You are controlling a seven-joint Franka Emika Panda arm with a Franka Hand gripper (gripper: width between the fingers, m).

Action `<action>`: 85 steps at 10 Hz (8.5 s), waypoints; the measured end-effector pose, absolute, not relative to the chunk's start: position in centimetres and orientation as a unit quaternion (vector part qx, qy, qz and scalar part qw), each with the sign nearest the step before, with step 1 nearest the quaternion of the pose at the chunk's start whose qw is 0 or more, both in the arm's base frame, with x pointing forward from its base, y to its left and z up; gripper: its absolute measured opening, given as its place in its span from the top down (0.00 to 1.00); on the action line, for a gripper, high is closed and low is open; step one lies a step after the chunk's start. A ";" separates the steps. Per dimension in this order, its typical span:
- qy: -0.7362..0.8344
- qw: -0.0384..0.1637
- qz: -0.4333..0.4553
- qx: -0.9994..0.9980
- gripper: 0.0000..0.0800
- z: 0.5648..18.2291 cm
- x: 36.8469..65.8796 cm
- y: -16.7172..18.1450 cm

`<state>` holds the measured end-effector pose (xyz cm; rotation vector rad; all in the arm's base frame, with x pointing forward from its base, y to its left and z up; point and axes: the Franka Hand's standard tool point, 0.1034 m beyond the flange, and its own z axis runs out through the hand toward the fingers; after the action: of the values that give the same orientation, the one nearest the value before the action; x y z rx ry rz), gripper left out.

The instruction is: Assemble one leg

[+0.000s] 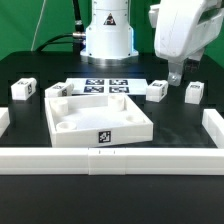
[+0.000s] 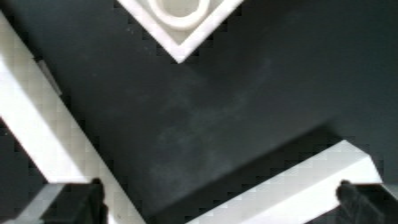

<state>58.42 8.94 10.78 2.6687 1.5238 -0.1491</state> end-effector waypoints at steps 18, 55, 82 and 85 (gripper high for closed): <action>0.706 0.012 -0.034 0.708 0.19 8.0 54.3 0.7; 0.714 -0.026 -0.011 0.700 0.92 1.6 49.2 6.4; 0.501 -0.003 -0.019 0.865 0.19 5.9 46.5 10.2; 0.293 -0.013 -0.015 0.956 0.19 5.4 44.4 10.7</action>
Offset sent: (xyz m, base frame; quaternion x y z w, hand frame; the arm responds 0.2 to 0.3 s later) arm 0.0000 0.0000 0.0000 0.0000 0.0000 0.0000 1.0000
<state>44.44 10.73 5.37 3.0270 0.9290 -0.0479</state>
